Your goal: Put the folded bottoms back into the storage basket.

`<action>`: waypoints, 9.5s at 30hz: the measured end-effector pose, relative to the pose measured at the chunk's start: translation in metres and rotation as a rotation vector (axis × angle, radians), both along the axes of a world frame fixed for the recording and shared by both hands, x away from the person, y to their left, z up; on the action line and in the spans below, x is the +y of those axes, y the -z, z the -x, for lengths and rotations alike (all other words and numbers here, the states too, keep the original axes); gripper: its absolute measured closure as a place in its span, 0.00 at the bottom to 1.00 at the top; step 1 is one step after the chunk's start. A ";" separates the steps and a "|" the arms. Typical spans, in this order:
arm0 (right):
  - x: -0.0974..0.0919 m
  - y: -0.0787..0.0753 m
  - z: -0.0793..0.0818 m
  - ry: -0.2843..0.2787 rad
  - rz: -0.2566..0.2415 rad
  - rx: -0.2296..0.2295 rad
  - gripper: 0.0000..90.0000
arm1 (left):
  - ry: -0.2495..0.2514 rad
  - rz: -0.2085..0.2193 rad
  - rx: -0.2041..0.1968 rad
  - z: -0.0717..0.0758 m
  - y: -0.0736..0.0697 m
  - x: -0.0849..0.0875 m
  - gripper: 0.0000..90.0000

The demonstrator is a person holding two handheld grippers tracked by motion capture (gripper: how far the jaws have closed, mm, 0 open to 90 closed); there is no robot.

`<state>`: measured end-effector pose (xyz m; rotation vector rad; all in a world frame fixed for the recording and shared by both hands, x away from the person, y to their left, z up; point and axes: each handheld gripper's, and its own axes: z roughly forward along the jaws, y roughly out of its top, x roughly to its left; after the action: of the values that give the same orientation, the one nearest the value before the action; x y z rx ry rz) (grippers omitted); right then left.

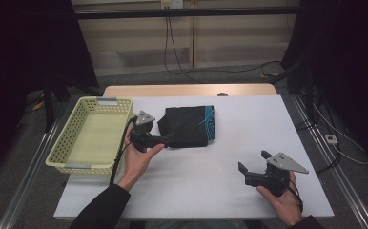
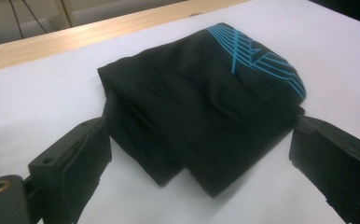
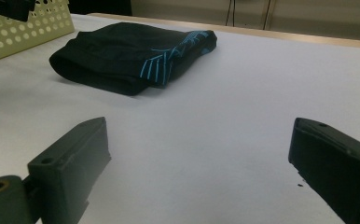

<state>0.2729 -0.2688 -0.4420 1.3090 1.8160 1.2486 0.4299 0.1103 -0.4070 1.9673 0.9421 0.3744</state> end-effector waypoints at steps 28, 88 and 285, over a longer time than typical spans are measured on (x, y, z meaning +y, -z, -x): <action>0.000 0.001 -0.001 0.002 0.006 0.012 0.05 | -0.090 -0.040 0.061 -0.057 0.007 -0.022 0.15; 0.001 0.001 -0.001 0.006 0.029 0.012 0.06 | -0.162 -0.065 0.324 -0.084 0.050 -0.043 0.67; 0.000 -0.002 0.003 0.011 0.027 0.001 0.06 | -0.044 0.127 -0.280 0.040 -0.154 0.127 0.87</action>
<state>0.2694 -0.2689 -0.4401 1.3033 1.8183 1.2135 0.3894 0.2374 -0.2531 1.7276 0.8090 0.5846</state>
